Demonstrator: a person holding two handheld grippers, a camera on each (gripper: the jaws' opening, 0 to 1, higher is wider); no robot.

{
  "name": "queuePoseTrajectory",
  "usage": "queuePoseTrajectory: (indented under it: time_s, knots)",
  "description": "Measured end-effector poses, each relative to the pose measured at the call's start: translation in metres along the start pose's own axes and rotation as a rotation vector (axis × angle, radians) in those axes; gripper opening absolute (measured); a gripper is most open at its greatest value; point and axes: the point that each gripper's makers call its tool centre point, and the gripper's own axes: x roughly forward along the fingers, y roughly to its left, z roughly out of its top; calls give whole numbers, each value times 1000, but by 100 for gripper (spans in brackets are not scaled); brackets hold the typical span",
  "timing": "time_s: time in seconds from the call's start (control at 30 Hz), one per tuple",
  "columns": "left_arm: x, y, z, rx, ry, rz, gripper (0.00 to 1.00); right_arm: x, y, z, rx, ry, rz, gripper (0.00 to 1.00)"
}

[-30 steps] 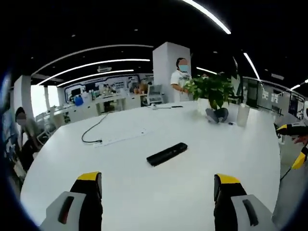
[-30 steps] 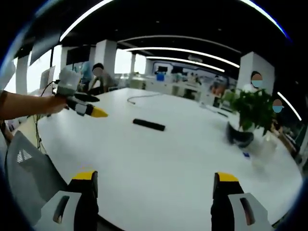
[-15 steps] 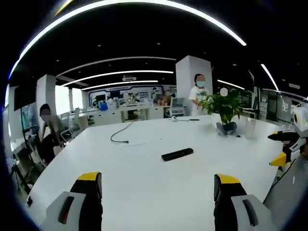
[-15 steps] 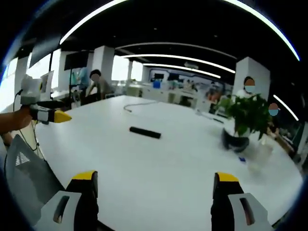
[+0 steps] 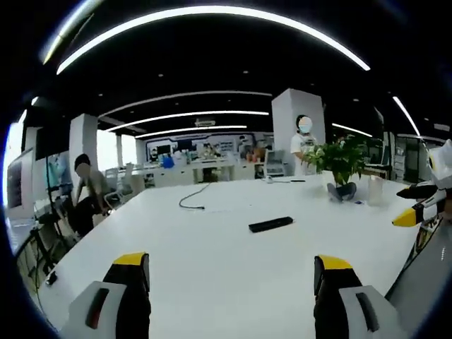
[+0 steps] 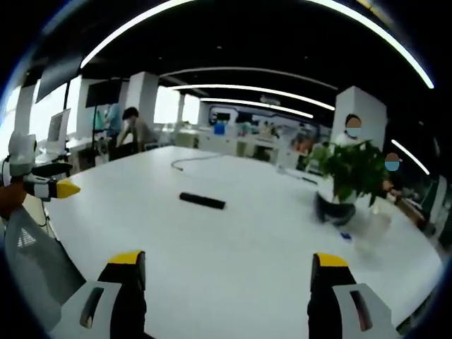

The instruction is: Press the specified remote control buttons in sequence, fully releasing each button before pressing the next.

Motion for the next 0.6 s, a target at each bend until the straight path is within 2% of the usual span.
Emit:
queuePoseTrajectory:
  time_s: [0.07,0.17,0.2,0.3,0.37,0.43,0.53,0.6]
  knots:
    - [0,5,1,6,-27,22,100,-1,-1,2,-9,-13,-12,96]
    - [2,12,-8,-32,0,23,100,-1,0,2,-11,-13,-11,96]
    - [2,18,-11,-37,-8,29,100,-2,0,2,-12,-14,-10,94]
    - [-1,33,-20,-80,-2,69,100,-4,2,8,-20,-46,-7,91]
    - [-3,34,-14,-106,-25,76,100,-2,5,4,-23,-22,12,91]
    - [-3,29,-9,-90,-41,69,100,-2,7,5,-27,-25,19,91]
    - [-2,28,-15,-25,-4,77,100,-3,6,6,-24,-31,19,91]
    - [1,26,-18,-23,12,66,100,-3,4,5,-16,-32,14,90]
